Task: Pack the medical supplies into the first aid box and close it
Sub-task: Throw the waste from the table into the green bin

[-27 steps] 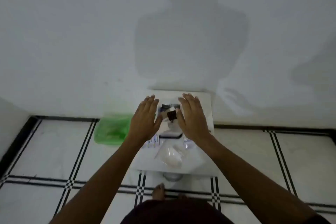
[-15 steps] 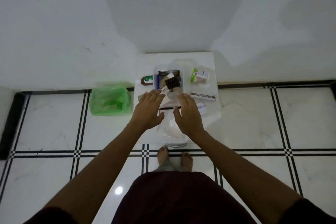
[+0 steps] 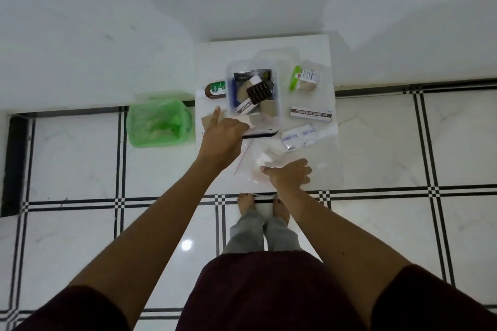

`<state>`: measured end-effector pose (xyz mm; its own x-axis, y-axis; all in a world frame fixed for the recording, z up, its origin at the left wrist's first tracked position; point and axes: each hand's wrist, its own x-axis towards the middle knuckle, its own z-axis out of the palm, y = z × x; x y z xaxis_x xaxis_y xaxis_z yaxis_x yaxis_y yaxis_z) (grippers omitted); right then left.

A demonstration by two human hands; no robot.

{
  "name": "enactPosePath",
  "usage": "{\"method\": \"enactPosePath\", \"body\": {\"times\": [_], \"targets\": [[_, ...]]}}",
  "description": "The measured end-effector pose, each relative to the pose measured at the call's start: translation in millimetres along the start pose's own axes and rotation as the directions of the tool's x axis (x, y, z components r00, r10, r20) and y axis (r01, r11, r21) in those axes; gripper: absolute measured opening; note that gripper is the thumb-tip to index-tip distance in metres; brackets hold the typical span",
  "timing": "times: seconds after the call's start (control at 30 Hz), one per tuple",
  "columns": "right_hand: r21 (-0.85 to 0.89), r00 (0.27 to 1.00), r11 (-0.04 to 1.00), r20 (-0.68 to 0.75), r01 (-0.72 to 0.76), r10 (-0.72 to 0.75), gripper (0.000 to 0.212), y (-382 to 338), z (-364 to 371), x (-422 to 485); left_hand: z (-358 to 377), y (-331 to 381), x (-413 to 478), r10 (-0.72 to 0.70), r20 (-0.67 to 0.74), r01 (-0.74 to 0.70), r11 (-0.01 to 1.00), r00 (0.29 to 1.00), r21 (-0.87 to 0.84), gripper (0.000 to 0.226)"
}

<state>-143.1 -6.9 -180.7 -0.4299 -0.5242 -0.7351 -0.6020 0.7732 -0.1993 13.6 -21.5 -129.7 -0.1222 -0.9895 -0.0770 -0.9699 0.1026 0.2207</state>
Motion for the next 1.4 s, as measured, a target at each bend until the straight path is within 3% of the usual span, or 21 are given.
{"method": "enactPosePath", "body": {"times": [0.07, 0.17, 0.23, 0.33, 0.37, 0.43, 0.5, 0.57, 0.7, 0.8, 0.9, 1.0, 1.1, 1.2, 1.3, 1.4], "targets": [[0.090, 0.999, 0.995, 0.016, -0.050, 0.049, 0.085, -0.1, 11.8, 5.3, 0.4, -1.3, -3.4, -0.048, -0.075, 0.042, 0.996, 0.996, -0.084, 0.030], [0.213, 0.995, 0.977, 0.093, 0.009, -0.029, 0.044, 5.1, 21.4, 10.3, -11.3, 0.3, -9.6, -0.191, -0.191, 0.124, 0.940, 0.963, -0.317, 0.024], [0.214, 0.986, 0.974, 0.127, 0.076, -0.105, 0.024, 9.9, 19.2, 8.8, -21.7, 0.3, -12.3, -0.323, -0.186, 0.200, 0.852, 0.928, -0.484, 0.020], [0.237, 0.960, 0.964, 0.217, 0.123, -0.175, 0.020, 11.4, 7.1, -9.2, -34.4, -4.1, -18.5, -0.472, -0.163, 0.254, 0.697, 0.867, -0.670, 0.015], [0.254, 0.950, 0.962, 0.260, 0.104, -0.172, 0.018, 10.5, 2.4, -18.0, -37.7, -6.0, -20.1, -0.531, -0.145, 0.273, 0.628, 0.835, -0.729, 0.011], [0.310, 0.916, 0.951, 0.376, 0.019, -0.141, 0.012, 6.9, -4.2, -37.4, -47.8, -7.6, -24.8, -0.661, -0.117, 0.317, 0.498, 0.741, -0.807, 0.028], [0.390, 0.846, 0.917, 0.514, -0.087, -0.138, 0.011, 1.1, -7.3, -57.5, -56.4, -10.1, -32.2, -0.766, -0.087, 0.337, 0.377, 0.637, -0.863, 0.039], [0.433, 0.784, 0.895, 0.592, -0.111, -0.189, 0.015, -12.0, -6.6, -76.2, -63.7, -17.3, -43.3, -0.844, -0.067, 0.349, 0.292, 0.533, -0.890, 0.035], [0.469, 0.742, 0.882, 0.608, -0.047, -0.284, 0.021, -60.8, 11.8, -105.1, -79.2, -43.4, -69.9, -0.942, -0.093, 0.399, 0.224, 0.321, -0.889, 0.036], [0.482, 0.752, 0.876, 0.573, 0.014, -0.327, 0.027, -94.5, 34.6, -120.3, -84.2, -70.4, -91.1, -0.955, -0.136, 0.505, 0.257, 0.264, -0.824, 0.036], [0.466, 0.742, 0.882, 0.569, 0.064, -0.354, 0.020, -131.8, 59.9, -130.2, -78.0, -113.5, -103.0, -0.948, -0.151, 0.584, 0.294, 0.282, -0.757, 0.039], [0.424, 0.784, 0.895, 0.505, 0.139, -0.361, 0.029, -169.9, 90.8, -130.1, -62.7, -157.7, -100.7, -0.918, -0.184, 0.649, 0.380, 0.352, -0.659, 0.041], [0.323, 0.830, 0.927, 0.451, 0.190, -0.327, 0.020, -205.9, 132.6, -123.8, -39.9, -209.3, -93.6, -0.876, -0.142, 0.714, 0.460, 0.460, -0.527, 0.019], [0.284, 0.864, 0.942, 0.413, 0.180, -0.289, 0.020, -237.7, 182.5, -109.5, -16.5, -264.0, -78.9, -0.794, -0.100, 0.728, 0.593, 0.600, -0.343, 0.021], [0.244, 0.892, 0.958, 0.385, 0.150, -0.238, 0.033, -267.6, 237.1, -91.0, 6.2, -316.9, -57.0, -0.715, 0.014, 0.707, 0.687, 0.699, -0.169, 0.016], [0.173, 0.921, 0.976, 0.345, 0.131, -0.184, 0.033, -291.0, 294.4, -65.1, 41.1, -369.1, -39.7, -0.603, 0.125, 0.601, 0.797, 0.788, 0.056, 0.006]]}}
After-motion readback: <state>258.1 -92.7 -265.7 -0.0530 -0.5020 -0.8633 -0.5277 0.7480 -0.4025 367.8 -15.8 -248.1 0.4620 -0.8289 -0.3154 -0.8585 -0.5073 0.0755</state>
